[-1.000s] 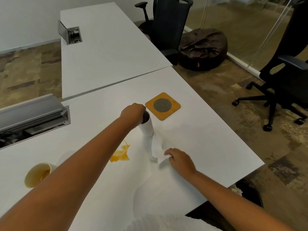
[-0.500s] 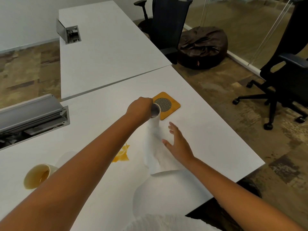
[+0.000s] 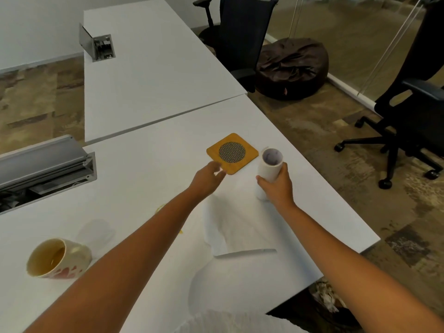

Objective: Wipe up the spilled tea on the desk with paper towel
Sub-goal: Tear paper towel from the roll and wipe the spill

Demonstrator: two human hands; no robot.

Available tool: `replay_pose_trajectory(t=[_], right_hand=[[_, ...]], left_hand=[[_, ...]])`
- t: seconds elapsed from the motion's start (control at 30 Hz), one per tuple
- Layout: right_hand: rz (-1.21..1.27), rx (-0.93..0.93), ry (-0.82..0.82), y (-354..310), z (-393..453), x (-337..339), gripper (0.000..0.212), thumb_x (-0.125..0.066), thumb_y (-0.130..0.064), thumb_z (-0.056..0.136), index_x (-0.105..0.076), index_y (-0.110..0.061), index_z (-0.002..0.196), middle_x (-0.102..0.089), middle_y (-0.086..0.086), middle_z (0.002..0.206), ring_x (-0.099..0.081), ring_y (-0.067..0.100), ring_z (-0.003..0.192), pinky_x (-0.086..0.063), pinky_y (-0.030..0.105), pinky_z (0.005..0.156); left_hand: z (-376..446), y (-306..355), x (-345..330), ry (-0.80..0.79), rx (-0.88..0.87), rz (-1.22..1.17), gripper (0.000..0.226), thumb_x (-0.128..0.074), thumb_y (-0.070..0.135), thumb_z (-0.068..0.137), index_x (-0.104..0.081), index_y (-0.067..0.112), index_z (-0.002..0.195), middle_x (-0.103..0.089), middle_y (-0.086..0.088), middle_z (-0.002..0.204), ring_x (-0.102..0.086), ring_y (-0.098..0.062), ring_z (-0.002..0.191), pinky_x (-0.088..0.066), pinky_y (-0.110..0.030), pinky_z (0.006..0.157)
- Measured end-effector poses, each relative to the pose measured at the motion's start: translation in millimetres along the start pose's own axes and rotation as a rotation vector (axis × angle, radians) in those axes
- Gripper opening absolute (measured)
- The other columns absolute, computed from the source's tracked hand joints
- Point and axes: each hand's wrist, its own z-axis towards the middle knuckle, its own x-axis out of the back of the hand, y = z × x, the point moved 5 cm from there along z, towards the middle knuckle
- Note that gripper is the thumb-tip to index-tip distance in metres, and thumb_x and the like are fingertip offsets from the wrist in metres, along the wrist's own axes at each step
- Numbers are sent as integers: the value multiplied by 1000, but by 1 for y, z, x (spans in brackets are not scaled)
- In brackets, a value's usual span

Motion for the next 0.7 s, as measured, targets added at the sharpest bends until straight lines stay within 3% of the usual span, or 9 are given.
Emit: replay_pose_trajectory(t=[0.1, 0.23, 0.37, 0.5, 0.7], right_hand=[[28, -80, 100, 9, 11, 17, 66, -73, -13, 77, -37, -5, 131, -49, 14, 135, -49, 30, 122, -38, 26, 91], [69, -92, 159, 14, 25, 27, 65, -73, -13, 77, -37, -7, 131, -48, 13, 136, -48, 31, 123, -40, 37, 100], [75, -109, 156, 21, 35, 28, 67, -73, -12, 76, -36, -8, 131, -47, 13, 138, -48, 31, 124, -41, 44, 103], [62, -168, 84, 36, 35, 19, 67, -73, -13, 77, -35, -7, 132, -46, 14, 139, -48, 32, 123, -40, 46, 104], [18, -222, 54, 53, 33, 11, 66, -72, -15, 78, -36, -6, 132, -47, 15, 137, -50, 35, 121, -41, 46, 102]], left_hand=[[-3, -45, -22, -61, 96, 137, 42, -51, 27, 93, -48, 10, 131, -52, -10, 135, -50, -26, 122, -36, -28, 99], [-16, -74, -40, -118, 142, 102, 44, -53, 24, 92, -46, 17, 134, -47, -4, 141, -44, -22, 129, -31, -26, 103], [-22, -84, -53, -177, 229, -33, 67, -56, 24, 91, -20, 24, 147, -34, -5, 150, -36, -25, 135, -28, -31, 109], [-26, -92, -64, -185, 349, -225, 86, -62, 24, 87, -2, 21, 149, -34, -12, 148, -37, -28, 134, -31, -39, 110], [-27, -102, -68, -164, 434, -281, 81, -63, 22, 86, -10, 12, 147, -46, -16, 138, -44, -28, 128, -35, -36, 108]])
